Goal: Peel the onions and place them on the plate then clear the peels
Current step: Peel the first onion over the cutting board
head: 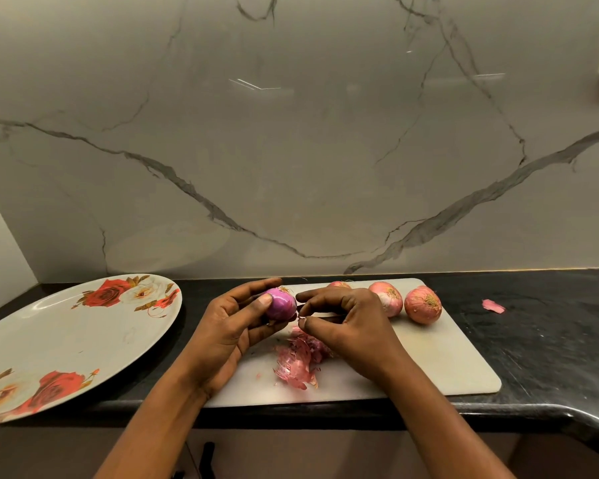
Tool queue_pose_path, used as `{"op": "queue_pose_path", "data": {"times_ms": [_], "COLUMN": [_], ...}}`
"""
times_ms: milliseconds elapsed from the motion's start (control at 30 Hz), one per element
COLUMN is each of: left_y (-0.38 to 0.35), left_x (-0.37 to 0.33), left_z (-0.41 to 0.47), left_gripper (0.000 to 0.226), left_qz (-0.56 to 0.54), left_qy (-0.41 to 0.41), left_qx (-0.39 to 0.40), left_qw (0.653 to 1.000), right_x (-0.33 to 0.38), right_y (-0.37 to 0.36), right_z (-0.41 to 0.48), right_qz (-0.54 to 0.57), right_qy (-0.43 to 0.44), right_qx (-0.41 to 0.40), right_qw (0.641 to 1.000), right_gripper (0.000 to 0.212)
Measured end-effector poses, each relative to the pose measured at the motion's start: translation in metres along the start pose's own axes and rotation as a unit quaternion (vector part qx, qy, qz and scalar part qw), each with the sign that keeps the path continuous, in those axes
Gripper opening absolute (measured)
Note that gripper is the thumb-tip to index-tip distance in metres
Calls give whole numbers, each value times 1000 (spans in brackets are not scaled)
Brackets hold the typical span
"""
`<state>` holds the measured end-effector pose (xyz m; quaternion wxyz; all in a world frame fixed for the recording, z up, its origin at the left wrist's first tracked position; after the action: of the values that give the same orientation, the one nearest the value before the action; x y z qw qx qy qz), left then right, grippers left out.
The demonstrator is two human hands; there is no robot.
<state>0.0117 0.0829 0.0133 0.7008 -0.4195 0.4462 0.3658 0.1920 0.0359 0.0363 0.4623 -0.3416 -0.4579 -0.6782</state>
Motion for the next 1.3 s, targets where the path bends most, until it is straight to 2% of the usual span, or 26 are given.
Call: {"op": "queue_pose_path", "data": {"times_ms": [133, 300, 733, 867, 1067, 1167, 1300], "left_y": [0, -1, 1, 1, -1, -1, -1], "left_x": [0, 0, 1, 0, -3, -2, -2], "left_z": [0, 0, -1, -1, -4, -5, -4], "left_gripper": [36, 38, 36, 36, 38, 40, 39], "left_qz": [-4, 19, 30, 31, 22, 23, 33], "left_qy": [2, 4, 16, 11, 17, 25, 23], "left_qx": [-6, -1, -17, -26, -43, -45, -42], "left_qw": [1000, 1000, 999, 999, 999, 998, 998], "right_x": [-2, 3, 5, 5, 3, 3, 4], "right_y": [3, 0, 3, 1, 5, 5, -2], "right_z": [1, 0, 0, -1, 0, 0, -2], "right_qz": [-9, 22, 3, -2, -5, 0, 10], "right_qy": [-3, 13, 37, 27, 9, -2, -11], "right_qx": [-20, -4, -18, -2, -33, -31, 12], "right_qw": [1000, 1000, 999, 1000, 999, 1000, 1000], "right_gripper": [14, 34, 18, 18, 10, 13, 30]}}
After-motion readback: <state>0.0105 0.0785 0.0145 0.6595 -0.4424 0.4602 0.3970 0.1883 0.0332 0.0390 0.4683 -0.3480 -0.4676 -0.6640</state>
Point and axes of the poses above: each hand's wrist, its own z-axis towards the middle knuckle, its own y-axis out of the back of the hand, x = y × z, the point moved 9 cm from there along z, towards the middle knuckle, and after that the axes turned 7 degrees about -y, right-handed, at the moved point
